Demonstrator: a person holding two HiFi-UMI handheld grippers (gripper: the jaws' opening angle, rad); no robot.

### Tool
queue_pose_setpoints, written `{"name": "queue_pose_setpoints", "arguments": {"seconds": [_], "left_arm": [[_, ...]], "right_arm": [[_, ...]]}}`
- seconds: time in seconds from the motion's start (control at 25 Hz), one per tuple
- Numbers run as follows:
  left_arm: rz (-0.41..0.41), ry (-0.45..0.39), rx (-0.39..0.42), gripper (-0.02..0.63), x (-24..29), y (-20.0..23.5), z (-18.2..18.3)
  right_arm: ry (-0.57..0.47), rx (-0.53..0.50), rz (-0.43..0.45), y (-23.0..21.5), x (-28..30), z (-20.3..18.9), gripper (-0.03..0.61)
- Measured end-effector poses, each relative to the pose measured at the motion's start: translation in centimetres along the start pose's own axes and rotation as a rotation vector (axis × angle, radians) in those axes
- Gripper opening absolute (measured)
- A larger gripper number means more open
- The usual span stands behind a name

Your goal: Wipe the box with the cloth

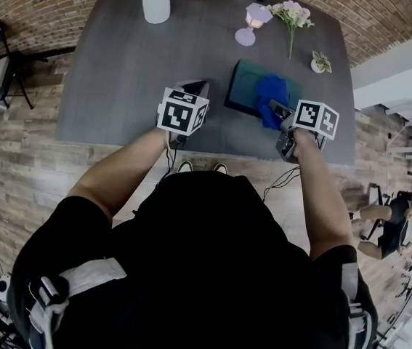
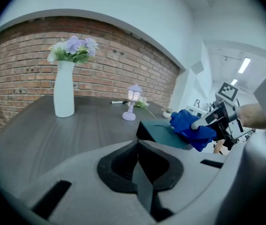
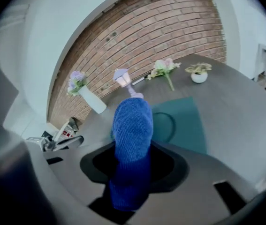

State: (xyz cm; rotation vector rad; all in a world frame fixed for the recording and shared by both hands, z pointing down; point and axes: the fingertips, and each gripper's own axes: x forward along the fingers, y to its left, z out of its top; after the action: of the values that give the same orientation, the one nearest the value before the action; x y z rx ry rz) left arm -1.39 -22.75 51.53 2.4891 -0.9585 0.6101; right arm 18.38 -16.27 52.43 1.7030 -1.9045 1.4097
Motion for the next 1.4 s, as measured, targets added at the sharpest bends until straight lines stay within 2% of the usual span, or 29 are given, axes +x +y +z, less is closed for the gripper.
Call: {"name": "queue_pose_setpoints", "arguments": {"seconds": [0.2, 0.28, 0.4, 0.52, 0.64, 0.84, 1.08, 1.4], "left_arm": [[-0.116, 0.005, 0.091, 0.009, 3.3, -5.3, 2.0], [-0.151, 0.009, 0.122, 0.009, 4.2, -7.1, 2.4], [-0.176, 0.017, 0.156, 0.009, 4.8, -8.5, 2.7], [-0.173, 0.021, 0.172, 0.009, 4.7, -8.8, 3.2], [-0.16, 0.021, 0.189, 0.009, 4.6, -8.5, 3.4], [-0.118, -0.001, 0.193, 0.009, 4.2, -7.7, 4.2], [-0.093, -0.021, 0.179, 0.009, 3.6, -7.8, 4.4], [-0.052, -0.054, 0.159, 0.009, 3.8, -8.6, 5.5]], "right_arm": [[-0.108, 0.156, -0.246, -12.8, -7.7, -0.5, 0.164], [-0.158, 0.216, -0.316, -16.6, -11.0, -1.0, 0.164], [-0.244, 0.295, -0.324, -19.0, -14.3, -1.2, 0.164], [-0.296, 0.289, -0.296, -18.7, -15.1, -0.6, 0.164], [-0.349, 0.212, -0.246, -16.8, -13.9, 0.9, 0.164], [-0.366, -0.065, -0.203, -10.9, -10.0, 4.2, 0.163], [-0.42, -0.337, -0.232, -5.0, -7.5, 6.7, 0.152], [-0.391, -0.427, -0.182, -3.5, -6.7, 7.5, 0.15]]}}
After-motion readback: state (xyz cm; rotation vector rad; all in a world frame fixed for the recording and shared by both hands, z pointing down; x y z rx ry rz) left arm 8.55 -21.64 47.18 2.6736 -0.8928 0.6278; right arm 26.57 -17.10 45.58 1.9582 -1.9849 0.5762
